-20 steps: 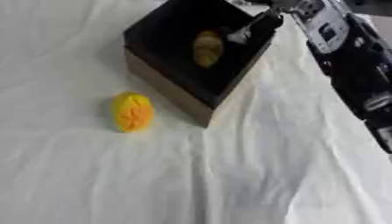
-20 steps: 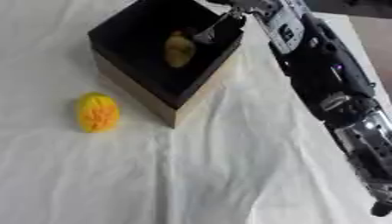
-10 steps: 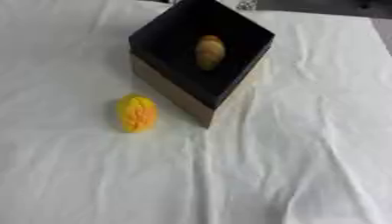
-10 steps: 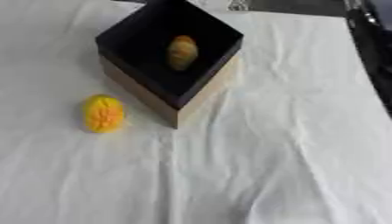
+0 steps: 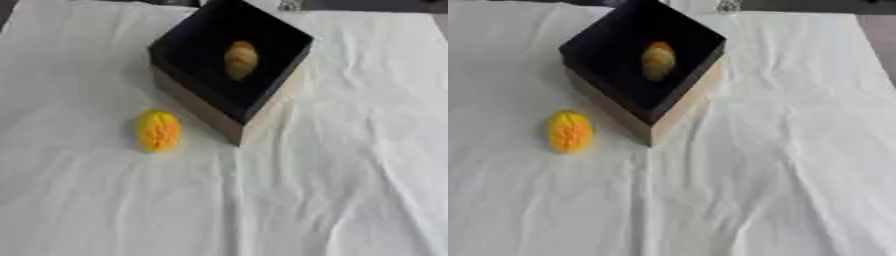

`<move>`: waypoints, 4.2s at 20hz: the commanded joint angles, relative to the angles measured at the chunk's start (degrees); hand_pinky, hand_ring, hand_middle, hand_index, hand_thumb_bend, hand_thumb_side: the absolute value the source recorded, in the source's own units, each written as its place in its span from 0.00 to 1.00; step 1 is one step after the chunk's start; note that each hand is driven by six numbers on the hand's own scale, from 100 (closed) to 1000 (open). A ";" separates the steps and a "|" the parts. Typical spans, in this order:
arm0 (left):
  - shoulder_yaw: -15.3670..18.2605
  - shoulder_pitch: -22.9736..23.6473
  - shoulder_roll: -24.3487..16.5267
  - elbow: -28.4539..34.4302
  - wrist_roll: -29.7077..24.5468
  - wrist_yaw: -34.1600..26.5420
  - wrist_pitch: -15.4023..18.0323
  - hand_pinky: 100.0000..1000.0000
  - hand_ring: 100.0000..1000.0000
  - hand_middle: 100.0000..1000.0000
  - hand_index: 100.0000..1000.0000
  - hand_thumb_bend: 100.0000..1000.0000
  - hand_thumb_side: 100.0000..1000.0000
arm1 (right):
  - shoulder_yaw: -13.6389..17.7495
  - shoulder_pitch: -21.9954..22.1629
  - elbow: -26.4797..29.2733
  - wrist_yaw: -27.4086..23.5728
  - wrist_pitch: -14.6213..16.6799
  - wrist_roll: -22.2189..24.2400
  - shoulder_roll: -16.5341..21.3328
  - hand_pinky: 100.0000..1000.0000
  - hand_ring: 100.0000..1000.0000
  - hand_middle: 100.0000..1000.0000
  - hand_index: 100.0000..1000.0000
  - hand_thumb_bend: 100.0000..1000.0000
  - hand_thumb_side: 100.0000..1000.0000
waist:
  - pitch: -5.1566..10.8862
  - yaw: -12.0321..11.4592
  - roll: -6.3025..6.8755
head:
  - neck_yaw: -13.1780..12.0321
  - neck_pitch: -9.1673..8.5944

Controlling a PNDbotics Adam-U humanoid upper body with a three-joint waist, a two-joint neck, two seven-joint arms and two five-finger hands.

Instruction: Pick up objects on the table and place them in the box.

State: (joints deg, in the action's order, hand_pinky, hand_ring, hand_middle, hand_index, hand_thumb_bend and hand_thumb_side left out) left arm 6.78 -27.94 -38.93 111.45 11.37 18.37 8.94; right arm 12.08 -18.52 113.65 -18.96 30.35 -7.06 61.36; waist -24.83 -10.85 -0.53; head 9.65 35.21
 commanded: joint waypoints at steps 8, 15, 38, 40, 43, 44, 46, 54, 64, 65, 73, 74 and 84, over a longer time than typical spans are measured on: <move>-10.38 -6.52 -16.43 -9.73 -27.11 11.22 3.13 0.87 0.85 0.79 0.91 0.39 0.43 | 3.67 9.86 0.94 11.46 9.41 -8.64 -4.09 0.88 0.85 0.62 0.85 0.00 0.00 | 1.96 2.52 1.10 | -1.65 0.43; -15.08 -10.40 -16.68 -11.77 -37.84 12.65 8.93 0.91 0.88 0.81 0.92 0.52 0.32 | 3.05 10.83 0.94 13.72 9.09 -10.61 -5.05 0.89 0.85 0.62 0.85 0.00 0.00 | 2.17 2.95 1.52 | -2.00 0.42; -22.36 -15.05 -10.66 -16.00 -45.68 15.22 9.02 0.93 0.91 0.86 0.92 0.57 0.30 | 1.70 10.66 0.94 12.61 6.78 -7.49 -6.14 0.90 0.85 0.60 0.84 0.00 0.00 | 2.36 3.53 1.84 | -1.27 0.38; -22.81 -15.56 -10.00 -16.93 -46.27 16.20 8.87 0.93 0.91 0.85 0.92 0.57 0.31 | 1.66 10.64 0.94 12.53 6.72 -7.33 -6.18 0.90 0.85 0.60 0.84 0.00 0.00 | 2.37 3.64 1.86 | -1.34 0.41; -23.44 -16.17 -9.05 -18.18 -46.91 17.07 8.70 0.92 0.90 0.84 0.92 0.57 0.31 | 1.63 10.66 0.94 12.41 6.56 -7.14 -6.30 0.90 0.85 0.60 0.84 0.00 0.00 | 2.38 3.76 1.91 | -1.44 0.38; -23.58 -16.36 -8.72 -18.52 -47.10 16.86 8.76 0.92 0.90 0.84 0.92 0.56 0.32 | 1.61 10.67 0.94 12.37 6.44 -7.07 -6.35 0.90 0.85 0.60 0.84 0.00 0.00 | 2.38 3.78 1.94 | -1.48 0.38; -23.69 -16.82 -7.84 -19.12 -47.36 15.61 8.61 0.92 0.91 0.84 0.91 0.48 0.52 | 1.57 10.70 0.94 12.27 6.05 -6.92 -6.48 0.90 0.85 0.60 0.84 0.00 0.00 | 2.40 3.78 1.98 | -1.49 0.36; -24.85 -19.91 -2.90 -21.27 -50.85 11.23 7.19 0.92 0.91 0.84 0.91 0.44 0.57 | 1.22 10.21 0.94 11.31 5.00 -6.01 -6.76 0.90 0.85 0.59 0.84 0.00 0.00 | 2.47 3.92 2.02 | -1.65 0.47; -26.46 -24.06 4.67 -27.57 -54.39 15.06 4.60 0.90 0.90 0.81 0.90 0.45 0.53 | 1.02 9.38 0.94 9.27 3.51 -4.56 -7.11 0.91 0.85 0.59 0.83 0.00 0.00 | 2.60 4.12 2.23 | -1.98 0.86; -26.64 -24.41 5.36 -28.14 -54.52 15.71 4.29 0.90 0.90 0.80 0.90 0.45 0.53 | 1.01 9.33 0.94 9.05 3.30 -4.42 -7.15 0.91 0.85 0.58 0.83 0.00 0.00 | 2.63 4.13 2.28 | -2.01 0.88; -27.45 -25.22 8.42 -30.17 -54.02 20.14 4.19 0.91 0.90 0.80 0.90 0.47 0.52 | 1.05 9.14 0.94 7.64 2.74 -3.21 -7.39 0.92 0.85 0.58 0.83 0.00 0.00 | 2.68 4.11 2.48 | -2.42 1.08; -27.45 -25.12 8.55 -30.18 -53.82 20.48 4.21 0.91 0.90 0.80 0.90 0.47 0.52 | 1.05 9.18 0.94 7.54 2.71 -3.06 -7.44 0.92 0.85 0.58 0.83 0.00 0.00 | 2.68 4.05 2.48 | -2.46 1.02; -27.81 -24.65 9.60 -31.06 -53.48 23.08 5.09 0.89 0.88 0.79 0.90 0.45 0.31 | 1.03 9.39 0.94 7.13 2.61 -2.07 -8.06 0.92 0.85 0.57 0.83 0.00 0.00 | 2.63 3.95 2.10 | -3.30 0.85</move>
State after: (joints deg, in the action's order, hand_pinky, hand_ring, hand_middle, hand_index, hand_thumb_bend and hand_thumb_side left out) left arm -21.17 -51.89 -28.64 80.11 -42.19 41.14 13.69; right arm 12.62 -8.97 113.68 -11.26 32.97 -9.28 52.32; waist -23.81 -6.97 1.72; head 6.58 36.21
